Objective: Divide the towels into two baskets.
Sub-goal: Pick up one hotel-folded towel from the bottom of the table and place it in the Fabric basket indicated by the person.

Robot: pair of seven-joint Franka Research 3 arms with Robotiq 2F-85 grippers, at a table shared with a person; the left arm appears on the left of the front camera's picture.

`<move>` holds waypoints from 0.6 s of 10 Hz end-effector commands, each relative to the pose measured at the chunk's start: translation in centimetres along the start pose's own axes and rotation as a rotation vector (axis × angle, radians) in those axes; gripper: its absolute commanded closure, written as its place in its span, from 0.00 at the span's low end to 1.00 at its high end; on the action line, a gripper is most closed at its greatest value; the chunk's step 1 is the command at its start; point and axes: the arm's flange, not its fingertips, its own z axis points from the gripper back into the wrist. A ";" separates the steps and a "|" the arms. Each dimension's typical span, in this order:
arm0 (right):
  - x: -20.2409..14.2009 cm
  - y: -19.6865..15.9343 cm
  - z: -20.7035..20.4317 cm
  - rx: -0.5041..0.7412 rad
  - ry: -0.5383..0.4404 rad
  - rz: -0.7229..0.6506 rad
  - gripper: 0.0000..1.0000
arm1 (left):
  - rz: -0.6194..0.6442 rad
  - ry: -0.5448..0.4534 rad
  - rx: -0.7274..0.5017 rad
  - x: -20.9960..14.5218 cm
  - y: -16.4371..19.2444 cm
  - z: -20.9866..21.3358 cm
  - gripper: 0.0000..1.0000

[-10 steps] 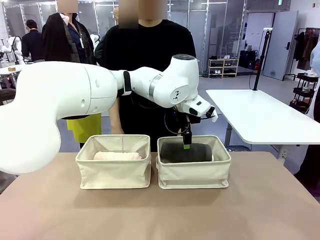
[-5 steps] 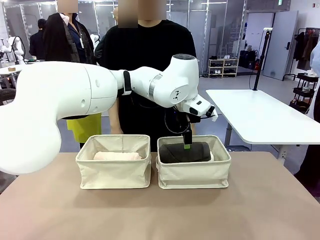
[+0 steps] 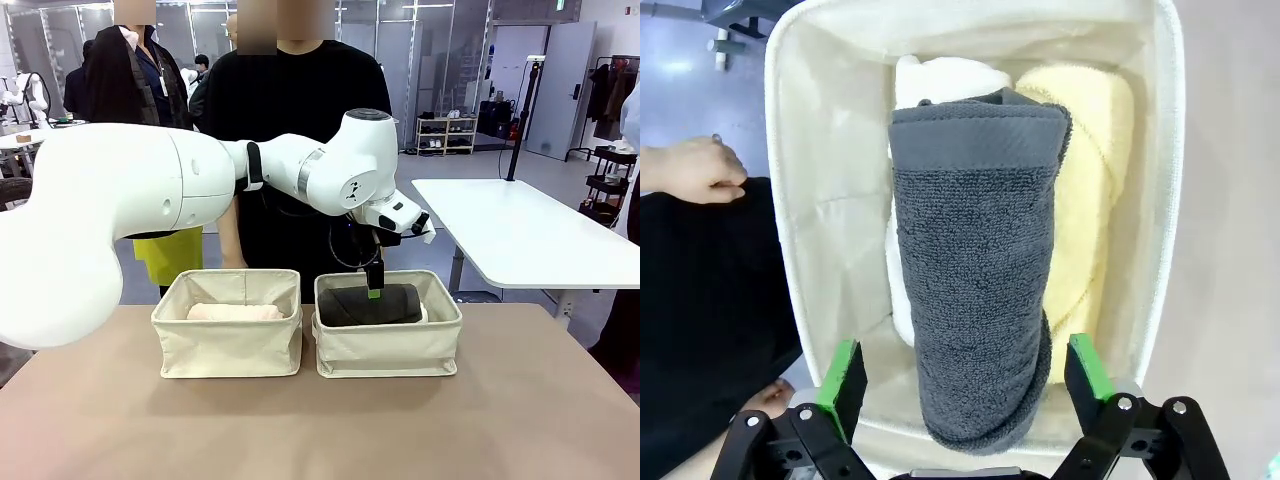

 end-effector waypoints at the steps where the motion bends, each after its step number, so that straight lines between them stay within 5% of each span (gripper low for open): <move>1: -0.1 0.3 -0.1 0.013 -0.018 0.017 0.00 | -0.011 0.002 0.001 0.1 -0.1 0.1 0.00; 6: -0.1 0.3 -0.1 0.013 -0.018 0.017 0.00 | -0.011 0.002 0.001 0.1 -0.1 0.1 0.00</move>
